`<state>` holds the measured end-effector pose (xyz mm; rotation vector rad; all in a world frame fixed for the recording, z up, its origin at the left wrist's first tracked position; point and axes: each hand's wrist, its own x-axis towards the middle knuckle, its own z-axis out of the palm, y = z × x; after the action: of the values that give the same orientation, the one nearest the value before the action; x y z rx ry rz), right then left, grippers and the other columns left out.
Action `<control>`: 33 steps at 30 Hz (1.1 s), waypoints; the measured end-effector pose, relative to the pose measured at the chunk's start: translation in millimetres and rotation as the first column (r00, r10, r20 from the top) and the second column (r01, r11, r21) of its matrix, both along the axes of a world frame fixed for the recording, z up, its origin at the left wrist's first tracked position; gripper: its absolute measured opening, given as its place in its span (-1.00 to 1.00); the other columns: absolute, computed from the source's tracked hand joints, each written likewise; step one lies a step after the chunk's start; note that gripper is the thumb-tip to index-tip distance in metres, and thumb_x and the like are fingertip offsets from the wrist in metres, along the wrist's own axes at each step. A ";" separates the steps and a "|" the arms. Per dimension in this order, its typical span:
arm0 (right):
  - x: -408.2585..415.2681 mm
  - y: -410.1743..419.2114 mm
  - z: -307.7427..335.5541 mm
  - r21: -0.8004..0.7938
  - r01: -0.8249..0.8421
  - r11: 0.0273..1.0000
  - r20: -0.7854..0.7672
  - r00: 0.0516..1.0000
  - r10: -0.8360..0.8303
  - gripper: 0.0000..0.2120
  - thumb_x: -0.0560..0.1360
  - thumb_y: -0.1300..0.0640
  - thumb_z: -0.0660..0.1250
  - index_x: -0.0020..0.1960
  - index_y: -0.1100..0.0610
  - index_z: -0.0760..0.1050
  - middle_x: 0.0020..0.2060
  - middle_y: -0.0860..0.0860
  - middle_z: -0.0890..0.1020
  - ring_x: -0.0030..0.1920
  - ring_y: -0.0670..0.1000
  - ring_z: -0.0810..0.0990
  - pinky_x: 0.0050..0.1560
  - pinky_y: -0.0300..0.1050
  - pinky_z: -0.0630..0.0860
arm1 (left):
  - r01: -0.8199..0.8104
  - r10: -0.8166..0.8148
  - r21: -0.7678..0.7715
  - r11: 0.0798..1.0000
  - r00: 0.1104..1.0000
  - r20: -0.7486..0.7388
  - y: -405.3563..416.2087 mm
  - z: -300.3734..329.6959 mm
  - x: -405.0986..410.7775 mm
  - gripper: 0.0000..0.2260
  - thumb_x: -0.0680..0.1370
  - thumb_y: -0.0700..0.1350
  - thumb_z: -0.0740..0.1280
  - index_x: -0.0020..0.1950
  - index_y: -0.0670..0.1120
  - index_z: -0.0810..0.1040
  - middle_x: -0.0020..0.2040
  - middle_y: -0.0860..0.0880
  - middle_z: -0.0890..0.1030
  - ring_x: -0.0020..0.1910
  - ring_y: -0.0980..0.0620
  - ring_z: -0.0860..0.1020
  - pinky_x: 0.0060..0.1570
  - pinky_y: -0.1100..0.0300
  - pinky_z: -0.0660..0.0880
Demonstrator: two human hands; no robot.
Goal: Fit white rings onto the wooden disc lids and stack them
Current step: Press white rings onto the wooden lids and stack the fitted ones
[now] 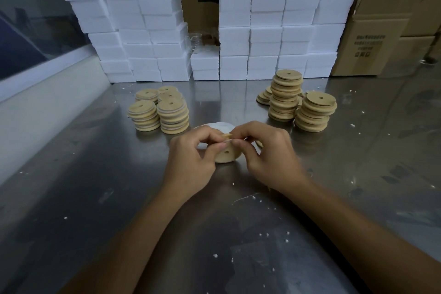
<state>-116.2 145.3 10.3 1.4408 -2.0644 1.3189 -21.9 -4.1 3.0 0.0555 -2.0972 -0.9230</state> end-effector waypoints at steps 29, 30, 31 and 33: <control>-7.6 1.3 -8.0 0.015 -0.021 1.000 0.396 0.918 0.014 -0.98 0.54 0.23 0.41 -0.07 0.16 0.57 -0.33 0.06 0.63 -0.30 0.06 0.58 -0.25 -0.07 0.52 | -0.095 0.042 0.266 0.959 0.979 0.198 -10.4 3.4 2.2 -0.82 0.47 -0.27 0.44 -0.27 -0.04 0.58 -0.32 0.08 0.60 -0.22 -0.01 0.60 -0.12 -0.09 0.60; -7.4 1.8 -8.2 0.005 -0.025 1.000 0.401 0.916 0.021 -0.97 0.55 0.23 0.39 -0.07 0.15 0.56 -0.36 0.11 0.61 -0.31 0.13 0.56 -0.28 -0.01 0.51 | -0.084 0.031 0.251 0.964 0.977 0.209 -10.4 3.8 2.2 -0.81 0.48 -0.28 0.43 -0.27 -0.05 0.57 -0.31 0.06 0.59 -0.22 -0.09 0.59 -0.12 -0.17 0.60; -7.4 2.0 -8.2 -0.006 -0.030 1.000 0.408 0.912 0.030 -0.96 0.55 0.23 0.39 -0.07 0.14 0.55 -0.38 0.18 0.60 -0.32 0.21 0.55 -0.31 0.05 0.50 | -0.070 0.018 0.231 0.970 0.975 0.222 -10.5 4.2 2.4 -0.80 0.49 -0.29 0.42 -0.27 -0.04 0.56 -0.32 0.04 0.58 -0.25 -0.12 0.58 -0.14 -0.16 0.60; -7.4 1.7 -8.5 -0.033 -0.030 0.999 0.426 0.904 0.041 -0.92 0.55 0.23 0.39 -0.09 0.09 0.54 -0.37 0.22 0.59 -0.34 0.31 0.53 -0.33 0.18 0.49 | -0.039 -0.012 0.197 0.980 0.967 0.255 -10.9 5.4 3.1 -0.77 0.50 -0.29 0.40 -0.27 -0.01 0.53 -0.39 0.07 0.54 -0.38 -0.01 0.53 -0.26 0.02 0.57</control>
<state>-123.7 146.9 1.8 1.2671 -2.2764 1.8035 -18.8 -15.0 8.4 0.3079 -2.2257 -1.1684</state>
